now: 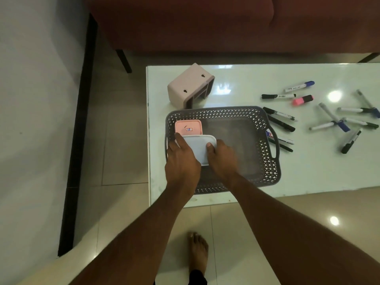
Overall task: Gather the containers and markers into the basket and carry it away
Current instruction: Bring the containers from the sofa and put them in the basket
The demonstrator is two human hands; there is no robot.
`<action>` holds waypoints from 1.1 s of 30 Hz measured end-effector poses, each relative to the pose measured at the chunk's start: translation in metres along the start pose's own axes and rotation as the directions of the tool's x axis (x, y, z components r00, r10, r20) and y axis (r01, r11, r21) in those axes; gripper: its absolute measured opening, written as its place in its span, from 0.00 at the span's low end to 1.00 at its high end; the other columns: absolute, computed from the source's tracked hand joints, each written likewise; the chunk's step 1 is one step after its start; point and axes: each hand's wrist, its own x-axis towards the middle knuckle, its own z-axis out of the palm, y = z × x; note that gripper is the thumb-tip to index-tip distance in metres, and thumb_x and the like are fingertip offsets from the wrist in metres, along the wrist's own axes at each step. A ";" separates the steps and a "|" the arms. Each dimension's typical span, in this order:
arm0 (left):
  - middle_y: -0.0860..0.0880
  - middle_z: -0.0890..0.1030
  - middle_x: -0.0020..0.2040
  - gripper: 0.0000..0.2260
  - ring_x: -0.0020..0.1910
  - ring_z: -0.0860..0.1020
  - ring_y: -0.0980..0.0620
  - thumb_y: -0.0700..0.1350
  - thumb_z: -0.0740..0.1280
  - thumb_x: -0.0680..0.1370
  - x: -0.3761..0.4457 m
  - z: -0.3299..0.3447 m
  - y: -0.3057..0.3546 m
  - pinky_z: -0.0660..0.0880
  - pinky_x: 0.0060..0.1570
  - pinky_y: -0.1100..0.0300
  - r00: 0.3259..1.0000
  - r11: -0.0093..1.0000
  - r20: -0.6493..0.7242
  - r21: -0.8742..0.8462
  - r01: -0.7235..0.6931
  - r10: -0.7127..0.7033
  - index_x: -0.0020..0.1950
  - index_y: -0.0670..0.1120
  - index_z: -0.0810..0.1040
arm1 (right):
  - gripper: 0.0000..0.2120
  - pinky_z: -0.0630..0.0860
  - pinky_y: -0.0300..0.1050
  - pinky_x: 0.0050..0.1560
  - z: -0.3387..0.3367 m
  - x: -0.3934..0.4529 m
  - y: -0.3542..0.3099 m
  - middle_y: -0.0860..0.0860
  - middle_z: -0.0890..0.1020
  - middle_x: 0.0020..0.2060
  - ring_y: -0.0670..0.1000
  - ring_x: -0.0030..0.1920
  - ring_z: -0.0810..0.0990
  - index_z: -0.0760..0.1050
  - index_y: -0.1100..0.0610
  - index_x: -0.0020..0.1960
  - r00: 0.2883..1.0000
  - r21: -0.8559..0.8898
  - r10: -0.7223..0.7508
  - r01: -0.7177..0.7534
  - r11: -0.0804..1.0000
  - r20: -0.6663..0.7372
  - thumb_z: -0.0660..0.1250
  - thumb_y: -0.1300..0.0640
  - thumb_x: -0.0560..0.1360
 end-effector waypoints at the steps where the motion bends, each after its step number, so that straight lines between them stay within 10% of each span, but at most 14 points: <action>1: 0.40 0.69 0.74 0.38 0.70 0.73 0.41 0.47 0.73 0.77 -0.001 0.001 -0.002 0.79 0.62 0.49 0.999 0.999 -0.026 0.027 -0.035 0.036 0.80 0.43 0.54 | 0.20 0.76 0.49 0.51 0.000 0.000 -0.001 0.60 0.83 0.59 0.60 0.55 0.82 0.73 0.62 0.66 1.000 -0.026 0.003 -0.003 1.000 -0.005 0.56 0.48 0.86; 17: 0.37 0.75 0.71 0.29 0.69 0.76 0.38 0.50 0.71 0.78 -0.005 -0.047 -0.041 0.73 0.71 0.44 0.921 0.916 -0.117 0.209 -0.343 0.371 0.74 0.38 0.70 | 0.24 0.76 0.55 0.64 -0.016 -0.037 -0.036 0.59 0.72 0.69 0.58 0.67 0.73 0.65 0.61 0.73 0.990 -0.366 -0.081 0.034 0.930 -0.115 0.63 0.49 0.83; 33: 0.35 0.68 0.77 0.28 0.77 0.66 0.37 0.49 0.58 0.83 0.116 -0.395 -0.009 0.61 0.78 0.43 0.814 0.857 -0.324 0.367 -0.362 0.482 0.79 0.36 0.60 | 0.29 0.65 0.62 0.76 -0.205 0.019 -0.324 0.62 0.69 0.76 0.63 0.78 0.64 0.62 0.65 0.78 0.874 -0.444 -0.365 0.202 0.873 -0.322 0.59 0.48 0.84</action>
